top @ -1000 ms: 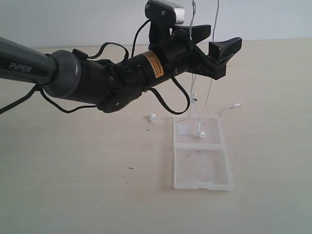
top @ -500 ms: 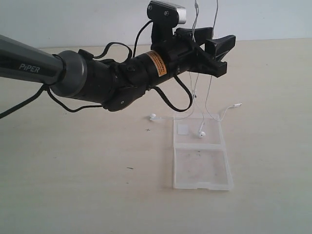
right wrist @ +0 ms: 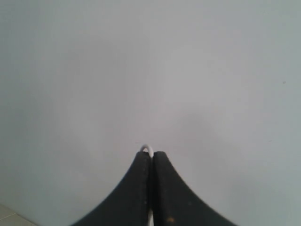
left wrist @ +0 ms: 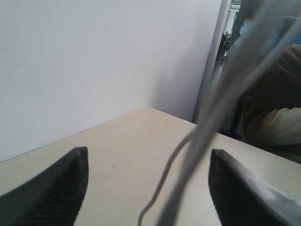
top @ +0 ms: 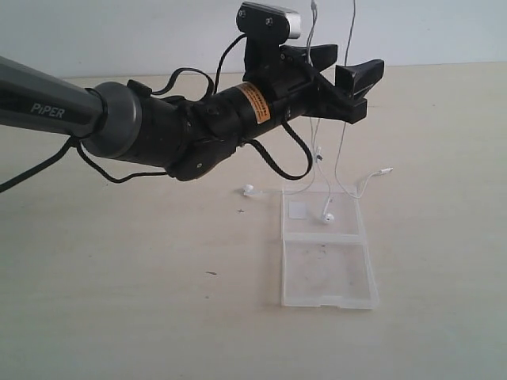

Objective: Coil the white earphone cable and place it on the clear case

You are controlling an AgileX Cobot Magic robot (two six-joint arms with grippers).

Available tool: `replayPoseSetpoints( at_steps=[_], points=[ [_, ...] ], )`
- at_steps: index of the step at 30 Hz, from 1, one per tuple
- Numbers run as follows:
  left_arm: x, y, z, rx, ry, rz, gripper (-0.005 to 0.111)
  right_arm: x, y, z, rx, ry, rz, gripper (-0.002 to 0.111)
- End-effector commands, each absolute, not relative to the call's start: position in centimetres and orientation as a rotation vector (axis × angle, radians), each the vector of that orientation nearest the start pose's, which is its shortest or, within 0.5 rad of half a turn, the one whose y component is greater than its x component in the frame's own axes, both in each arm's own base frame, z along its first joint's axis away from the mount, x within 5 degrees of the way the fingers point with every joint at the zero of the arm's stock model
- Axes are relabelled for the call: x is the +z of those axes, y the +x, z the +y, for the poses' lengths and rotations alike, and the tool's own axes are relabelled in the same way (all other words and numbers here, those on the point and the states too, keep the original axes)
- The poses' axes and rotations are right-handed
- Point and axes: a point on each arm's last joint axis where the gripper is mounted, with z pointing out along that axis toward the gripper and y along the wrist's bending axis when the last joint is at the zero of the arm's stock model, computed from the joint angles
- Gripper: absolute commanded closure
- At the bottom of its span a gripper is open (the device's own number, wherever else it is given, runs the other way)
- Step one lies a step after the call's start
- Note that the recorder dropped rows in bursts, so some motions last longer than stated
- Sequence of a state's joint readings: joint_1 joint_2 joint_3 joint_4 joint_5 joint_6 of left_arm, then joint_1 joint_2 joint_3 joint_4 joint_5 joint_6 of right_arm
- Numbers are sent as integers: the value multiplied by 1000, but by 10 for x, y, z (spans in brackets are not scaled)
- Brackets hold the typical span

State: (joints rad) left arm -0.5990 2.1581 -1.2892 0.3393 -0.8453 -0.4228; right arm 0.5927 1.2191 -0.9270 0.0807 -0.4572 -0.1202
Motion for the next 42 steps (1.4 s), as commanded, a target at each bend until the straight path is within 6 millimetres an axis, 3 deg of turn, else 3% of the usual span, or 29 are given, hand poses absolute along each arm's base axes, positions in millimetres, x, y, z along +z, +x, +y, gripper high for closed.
replayPoseSetpoints(
  at_steps=[1, 15, 25, 28, 33, 42],
  points=[
    [176, 375, -286, -798, 525, 1548, 37, 394, 232, 153, 423, -405, 1261, 108],
    [149, 383, -291, -803, 527, 1567, 38, 394, 232, 153, 422, -409, 1272, 108],
    [150, 388, -294, -803, 525, 1552, 39, 393, 232, 153, 422, -411, 1276, 108],
    [149, 389, -293, -795, 525, 1568, 57, 393, 232, 153, 422, -411, 1276, 108],
    [148, 390, -292, -785, 524, 1582, 106, 393, 232, 153, 421, -412, 1279, 108],
    [149, 395, -285, -777, 528, 1579, 107, 399, 215, 140, 417, -401, 1291, 108]
  ],
)
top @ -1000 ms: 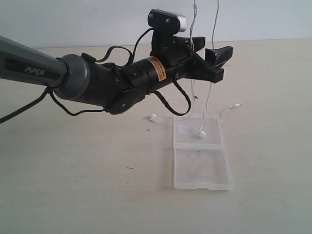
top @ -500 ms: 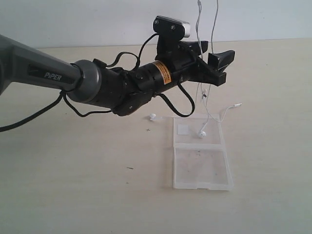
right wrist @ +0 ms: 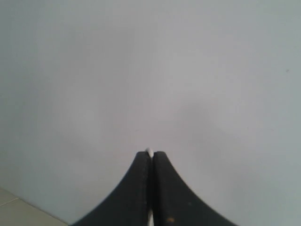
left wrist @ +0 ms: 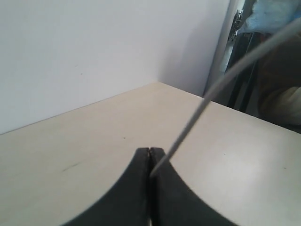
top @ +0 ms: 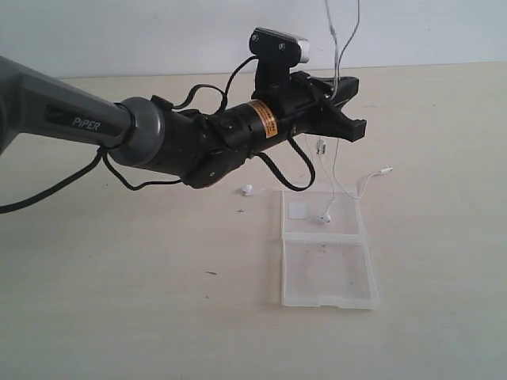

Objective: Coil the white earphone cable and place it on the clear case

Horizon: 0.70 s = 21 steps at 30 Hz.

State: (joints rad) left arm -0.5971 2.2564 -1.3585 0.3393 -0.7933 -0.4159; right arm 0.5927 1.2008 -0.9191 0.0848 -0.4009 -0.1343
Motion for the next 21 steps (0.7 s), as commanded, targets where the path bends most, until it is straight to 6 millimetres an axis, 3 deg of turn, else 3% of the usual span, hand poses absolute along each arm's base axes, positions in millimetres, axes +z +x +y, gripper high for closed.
replayPoseSetpoints(
  at_steps=[1, 8, 14, 21],
  points=[
    [150, 395, -284, -781, 523, 1582, 107, 401, 211, 136, 409, -388, 1283, 108],
    [163, 396, -279, -810, 554, 1568, 107, 392, 191, 109, 294, -314, 1308, 108],
    [182, 393, -277, -764, 593, 1591, 107, 361, 192, 90, 146, -186, 1393, 108],
    [204, 391, -258, -753, 592, 1594, 107, 322, 194, 80, 44, -129, 1509, 108]
  ],
)
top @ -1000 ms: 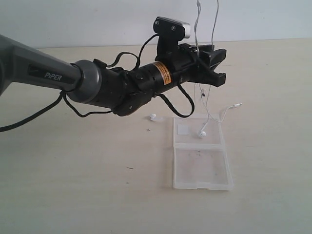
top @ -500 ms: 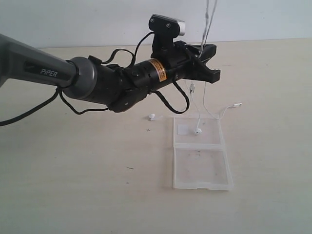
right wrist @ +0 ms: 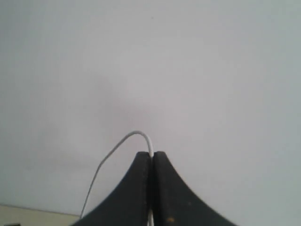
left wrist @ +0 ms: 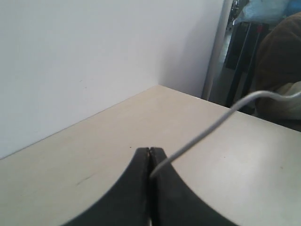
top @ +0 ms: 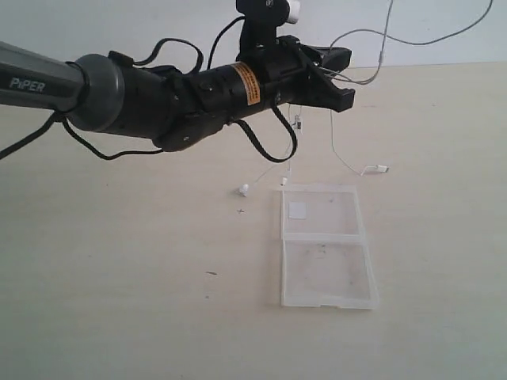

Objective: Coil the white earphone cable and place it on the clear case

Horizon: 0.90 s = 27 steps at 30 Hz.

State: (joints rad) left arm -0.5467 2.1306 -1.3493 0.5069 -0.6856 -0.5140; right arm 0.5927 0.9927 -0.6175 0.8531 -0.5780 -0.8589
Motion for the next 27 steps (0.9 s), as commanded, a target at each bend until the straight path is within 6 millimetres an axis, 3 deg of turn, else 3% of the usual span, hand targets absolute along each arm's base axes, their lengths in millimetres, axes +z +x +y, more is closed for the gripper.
replayPoseSetpoints(
  at_steps=[1, 9, 20, 23, 27],
  points=[
    [205, 390, -254, -747, 599, 1595, 107, 318, 194, 80, 39, -134, 1522, 108],
    [231, 387, -220, -687, 611, 1584, 107, 295, 197, 89, 89, -214, 1652, 108],
    [272, 375, -205, -587, 697, 1558, 107, 265, 201, 108, 152, -407, 1836, 107],
    [276, 374, -203, -560, 707, 1564, 107, 262, 200, 111, 178, -437, 1864, 96],
    [275, 374, -201, -524, 713, 1592, 107, 262, 200, 111, 172, -446, 1858, 69]
  ],
)
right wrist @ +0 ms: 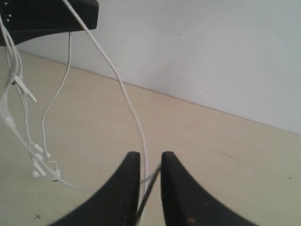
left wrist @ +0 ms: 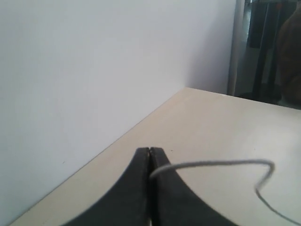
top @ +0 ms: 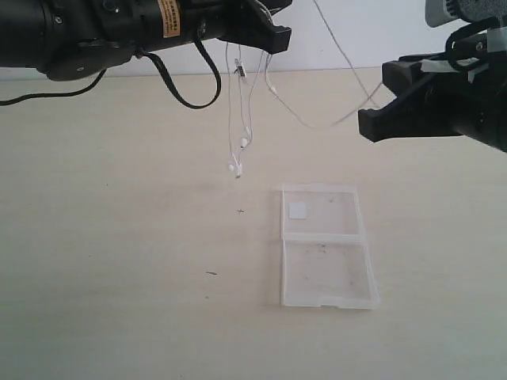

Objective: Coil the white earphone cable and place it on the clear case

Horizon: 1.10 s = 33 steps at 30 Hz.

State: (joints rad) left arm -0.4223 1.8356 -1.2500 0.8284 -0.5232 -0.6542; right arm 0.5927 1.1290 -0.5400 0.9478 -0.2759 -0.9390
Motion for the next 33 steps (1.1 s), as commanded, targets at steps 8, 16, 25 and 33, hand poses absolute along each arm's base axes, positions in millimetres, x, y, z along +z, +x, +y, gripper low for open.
replayPoseSetpoints(
  at_steps=[8, 16, 25, 33],
  points=[
    [272, 375, -199, -476, 739, 1618, 107, 268, 203, 108, 122, -415, 1799, 28],
    [284, 371, -196, -437, 757, 1591, 107, 256, 212, 120, 152, -486, 1790, 28],
    [286, 371, -193, -407, 747, 1611, 107, 251, 218, 143, 312, -593, 1682, 21],
    [286, 371, -193, -407, 743, 1614, 107, 225, 234, 159, 347, -630, 1606, 13]
  ],
)
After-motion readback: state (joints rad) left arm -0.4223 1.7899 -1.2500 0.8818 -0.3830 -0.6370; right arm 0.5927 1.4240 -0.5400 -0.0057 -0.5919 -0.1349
